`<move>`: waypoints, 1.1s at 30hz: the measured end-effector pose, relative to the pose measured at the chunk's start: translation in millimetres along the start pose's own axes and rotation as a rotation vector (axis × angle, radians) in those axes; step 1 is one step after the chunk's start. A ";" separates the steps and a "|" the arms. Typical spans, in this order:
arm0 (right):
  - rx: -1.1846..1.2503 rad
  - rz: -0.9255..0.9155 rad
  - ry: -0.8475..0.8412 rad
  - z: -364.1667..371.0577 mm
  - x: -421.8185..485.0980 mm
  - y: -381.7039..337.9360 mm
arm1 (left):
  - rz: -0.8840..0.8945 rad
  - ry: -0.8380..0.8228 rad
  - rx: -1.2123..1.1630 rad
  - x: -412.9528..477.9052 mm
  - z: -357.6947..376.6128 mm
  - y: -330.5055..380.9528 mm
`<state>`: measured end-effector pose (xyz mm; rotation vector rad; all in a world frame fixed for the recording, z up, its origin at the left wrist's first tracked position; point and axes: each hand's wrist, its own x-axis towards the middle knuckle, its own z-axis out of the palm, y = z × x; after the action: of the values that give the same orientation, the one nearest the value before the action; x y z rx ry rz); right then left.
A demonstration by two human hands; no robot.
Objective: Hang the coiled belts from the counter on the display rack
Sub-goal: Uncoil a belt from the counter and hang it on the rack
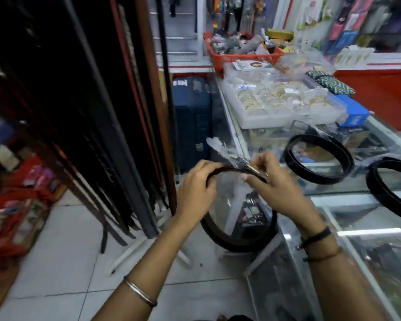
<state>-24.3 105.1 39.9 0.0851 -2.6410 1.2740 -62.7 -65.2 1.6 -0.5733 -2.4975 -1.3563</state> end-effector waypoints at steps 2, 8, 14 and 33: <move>0.125 -0.081 0.056 23.2 12.1 -24.8 | -0.080 0.030 -0.214 3.4 -34.3 -6.7; 0.296 -0.322 0.084 96.8 32.5 -109.9 | -0.137 0.259 -0.576 5.5 -129.3 5.9; 0.362 -0.517 0.067 148.4 53.0 -200.3 | -0.057 0.482 -0.646 10.4 -231.5 6.8; 0.718 -0.840 0.304 217.8 162.9 -445.9 | 0.472 0.761 -0.111 82.4 -477.2 14.9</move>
<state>-155.5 -337.2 284.7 0.9026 -1.4808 1.6106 -118.1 -441.1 302.2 -0.4970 -1.5723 -1.2193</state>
